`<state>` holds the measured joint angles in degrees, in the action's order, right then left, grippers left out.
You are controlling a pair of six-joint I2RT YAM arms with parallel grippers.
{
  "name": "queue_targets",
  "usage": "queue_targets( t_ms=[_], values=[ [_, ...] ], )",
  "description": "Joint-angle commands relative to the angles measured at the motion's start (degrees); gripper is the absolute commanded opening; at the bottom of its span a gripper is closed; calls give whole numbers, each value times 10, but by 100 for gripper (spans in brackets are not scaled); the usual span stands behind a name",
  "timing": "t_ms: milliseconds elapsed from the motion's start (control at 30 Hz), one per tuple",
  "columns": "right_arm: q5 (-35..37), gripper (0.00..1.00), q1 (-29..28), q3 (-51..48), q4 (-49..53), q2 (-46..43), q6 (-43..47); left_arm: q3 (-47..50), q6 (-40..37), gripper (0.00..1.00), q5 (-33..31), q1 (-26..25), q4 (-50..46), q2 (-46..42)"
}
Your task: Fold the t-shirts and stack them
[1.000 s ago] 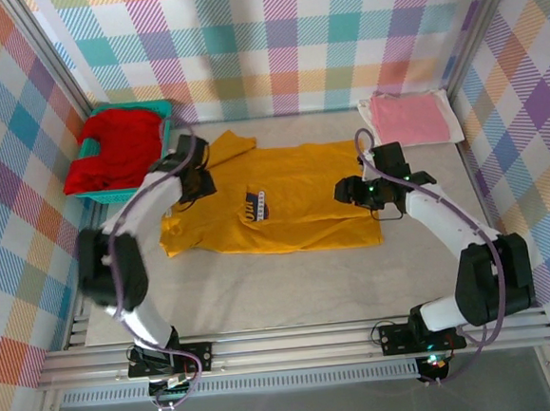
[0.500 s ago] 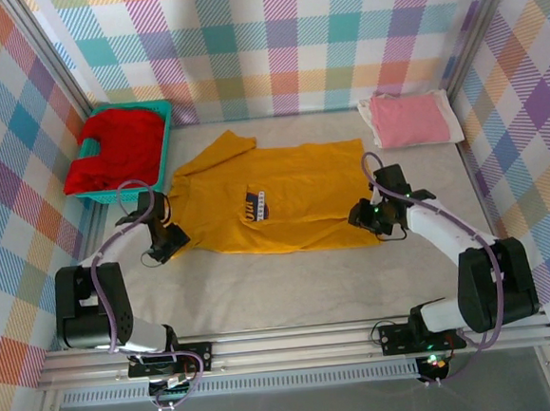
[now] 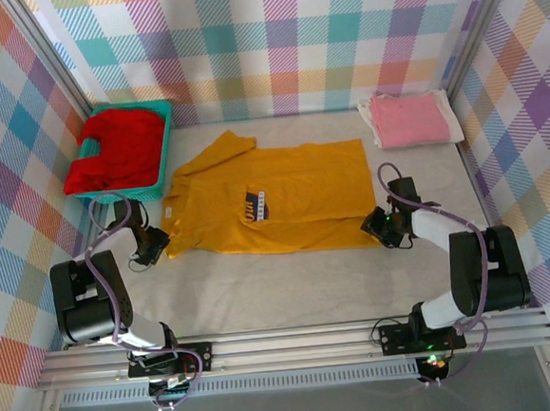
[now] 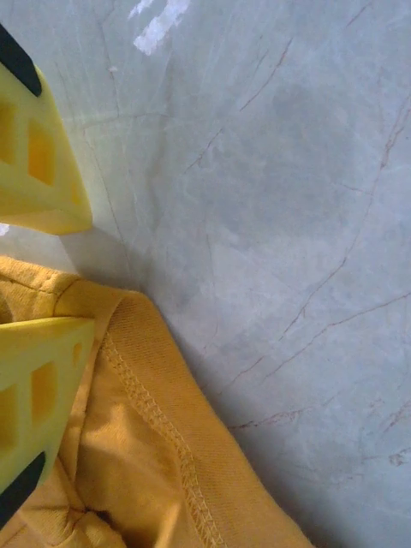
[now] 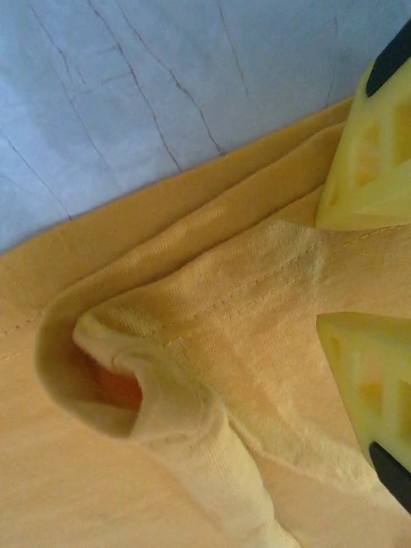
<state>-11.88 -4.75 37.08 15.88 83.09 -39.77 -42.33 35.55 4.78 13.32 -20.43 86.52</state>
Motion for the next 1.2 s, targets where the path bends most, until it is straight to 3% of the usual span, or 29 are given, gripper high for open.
queue_targets(
  t_ms=[0, 200, 333, 533, 600, 633, 800, 1167],
  values=[
    [-24, 31, 22, -26, -39, -1, -27, -6, -14, 34, -23, 16, -11, 14],
    [-10, 31, 50, -27, -21, -21, -9, -29, -63, 37, -70, 10, -50, -39],
    [-33, 31, 68, -10, -16, -28, 25, -65, -94, 37, -66, -17, -103, -64],
    [-74, 29, 56, 18, 4, -45, 52, -35, -21, 30, -13, -121, -94, -129],
    [-74, 29, 45, 20, 4, -50, 50, -8, 19, 20, -6, -146, -66, -144],
    [-77, 28, 40, 21, 1, -50, 49, 5, 28, 20, -2, -150, -48, -147],
    [-92, 28, 11, 32, -9, -36, 45, 24, 34, 20, -29, -135, -11, -117],
    [-83, 28, 1, 39, -11, -47, 39, 43, 64, 15, 23, -82, 107, 9]
  ],
)
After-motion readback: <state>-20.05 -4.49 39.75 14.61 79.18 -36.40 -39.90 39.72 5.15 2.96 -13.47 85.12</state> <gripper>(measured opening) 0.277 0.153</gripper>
